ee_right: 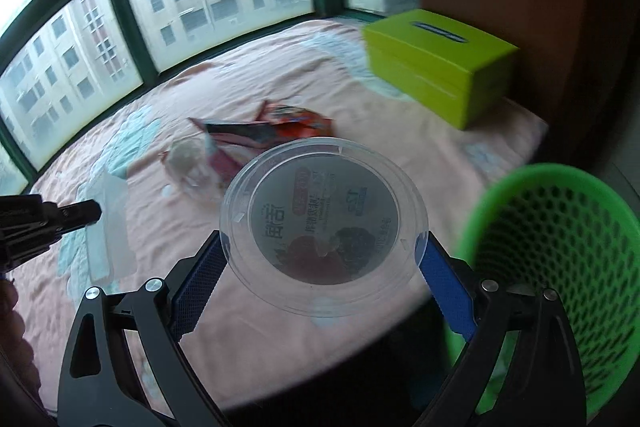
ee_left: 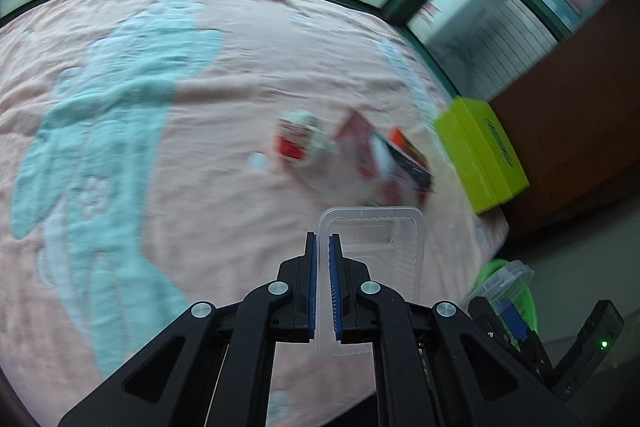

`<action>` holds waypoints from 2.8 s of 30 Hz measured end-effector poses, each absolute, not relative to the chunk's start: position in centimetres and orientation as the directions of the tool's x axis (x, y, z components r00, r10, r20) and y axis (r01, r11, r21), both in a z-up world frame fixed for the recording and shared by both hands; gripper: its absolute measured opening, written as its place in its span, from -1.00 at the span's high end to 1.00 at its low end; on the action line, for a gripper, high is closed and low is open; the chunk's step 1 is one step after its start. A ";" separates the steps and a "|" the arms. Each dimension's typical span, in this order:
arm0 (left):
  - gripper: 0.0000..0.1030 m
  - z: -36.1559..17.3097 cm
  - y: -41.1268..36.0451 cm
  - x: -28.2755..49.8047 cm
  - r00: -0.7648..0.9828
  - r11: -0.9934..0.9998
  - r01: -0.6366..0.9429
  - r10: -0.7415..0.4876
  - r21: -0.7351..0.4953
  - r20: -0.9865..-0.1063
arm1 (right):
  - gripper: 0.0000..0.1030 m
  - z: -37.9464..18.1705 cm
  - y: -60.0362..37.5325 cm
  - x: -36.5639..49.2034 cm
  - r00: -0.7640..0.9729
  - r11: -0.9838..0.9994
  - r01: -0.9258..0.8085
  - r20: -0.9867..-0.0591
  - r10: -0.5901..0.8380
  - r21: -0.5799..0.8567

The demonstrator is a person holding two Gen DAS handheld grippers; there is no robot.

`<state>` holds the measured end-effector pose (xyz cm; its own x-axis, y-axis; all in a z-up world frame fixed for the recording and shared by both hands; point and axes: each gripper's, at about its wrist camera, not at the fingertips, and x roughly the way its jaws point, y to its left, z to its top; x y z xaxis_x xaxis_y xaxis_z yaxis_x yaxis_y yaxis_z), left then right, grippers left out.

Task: Collect trash
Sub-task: 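Carry the tray and lid over the green basket and open both tools, then move both tools back over the seat toward the clear plastic cup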

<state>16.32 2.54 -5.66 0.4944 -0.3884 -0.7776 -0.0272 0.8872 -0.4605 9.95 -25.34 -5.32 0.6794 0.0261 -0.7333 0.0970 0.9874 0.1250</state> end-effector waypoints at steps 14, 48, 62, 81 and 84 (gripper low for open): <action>0.88 -3.7 -10.2 16.4 0.404 0.861 0.206 -0.508 -0.466 -0.760 | -0.81 -4.5 -36.7 3.5 0.667 0.937 0.321 -0.735 -0.119 0.140; 0.88 -6.2 -27.6 12.7 0.210 0.800 0.473 -0.509 -0.369 -0.835 | -0.84 -4.0 -46.6 -4.0 0.678 0.841 0.497 -0.701 -0.221 0.215; 0.27 -6.9 -29.7 11.4 0.177 0.778 0.514 -0.508 -0.361 -0.843 | -0.84 -4.0 -46.9 -4.7 0.685 0.832 0.502 -0.696 -0.215 0.237; 0.13 -5.0 -19.1 14.3 0.349 0.871 0.358 -0.459 -0.336 -0.817 | -0.84 -3.2 -41.7 -0.9 0.712 0.902 0.371 -0.691 -0.126 0.218; 0.13 -5.1 -15.9 15.5 0.382 0.896 0.290 -0.431 -0.337 -0.818 | -0.84 -3.0 -40.2 0.2 0.717 0.918 0.334 -0.690 -0.101 0.213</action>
